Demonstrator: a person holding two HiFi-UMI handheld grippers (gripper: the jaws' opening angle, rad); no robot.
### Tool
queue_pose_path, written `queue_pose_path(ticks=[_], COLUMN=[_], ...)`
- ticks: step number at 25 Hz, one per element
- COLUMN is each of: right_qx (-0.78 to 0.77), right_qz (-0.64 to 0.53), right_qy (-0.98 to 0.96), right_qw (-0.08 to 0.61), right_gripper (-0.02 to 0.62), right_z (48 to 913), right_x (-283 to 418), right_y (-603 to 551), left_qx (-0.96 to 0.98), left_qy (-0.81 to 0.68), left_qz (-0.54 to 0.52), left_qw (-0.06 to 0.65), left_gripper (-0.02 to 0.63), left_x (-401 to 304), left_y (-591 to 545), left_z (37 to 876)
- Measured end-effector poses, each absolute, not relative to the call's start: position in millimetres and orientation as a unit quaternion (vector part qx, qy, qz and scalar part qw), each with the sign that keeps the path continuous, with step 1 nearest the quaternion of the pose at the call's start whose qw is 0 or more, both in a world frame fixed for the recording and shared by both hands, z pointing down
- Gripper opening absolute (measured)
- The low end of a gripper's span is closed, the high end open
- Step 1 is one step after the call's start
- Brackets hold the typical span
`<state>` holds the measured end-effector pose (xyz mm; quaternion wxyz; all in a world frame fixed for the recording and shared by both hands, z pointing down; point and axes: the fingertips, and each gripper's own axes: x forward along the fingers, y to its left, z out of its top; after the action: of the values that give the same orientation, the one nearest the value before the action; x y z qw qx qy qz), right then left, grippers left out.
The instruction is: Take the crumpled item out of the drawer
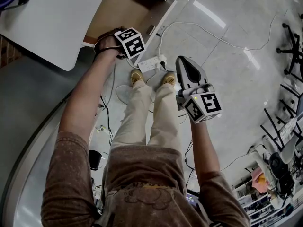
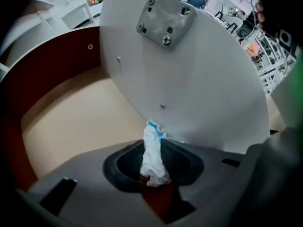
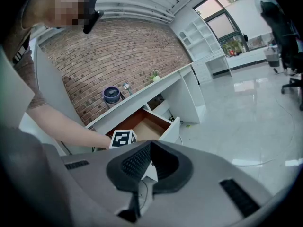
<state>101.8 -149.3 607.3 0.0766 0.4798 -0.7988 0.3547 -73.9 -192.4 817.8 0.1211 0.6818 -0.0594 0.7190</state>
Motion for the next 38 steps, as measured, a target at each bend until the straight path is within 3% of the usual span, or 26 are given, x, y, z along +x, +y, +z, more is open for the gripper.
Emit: queue_pose_path(ticks=[13, 38], right_qx=[0.482, 0.482], right_qz=[0.353, 0.306], right_qy=[-0.798, -0.816], right_qw=[0.076, 0.093], right_gripper=[-0.003, -0.003], right_z=[608, 539], right_x=[106, 121], right_y=[-145, -144], left_qx=[0.694, 0.764], left_qy=[-0.111, -0.254], left_qz=[0.699, 0.584], left_qw=[0.132, 0.099], left_gripper=[0.04, 0.029], left_x=[-71, -31], left_y=[-198, -237], left_z=[814, 700])
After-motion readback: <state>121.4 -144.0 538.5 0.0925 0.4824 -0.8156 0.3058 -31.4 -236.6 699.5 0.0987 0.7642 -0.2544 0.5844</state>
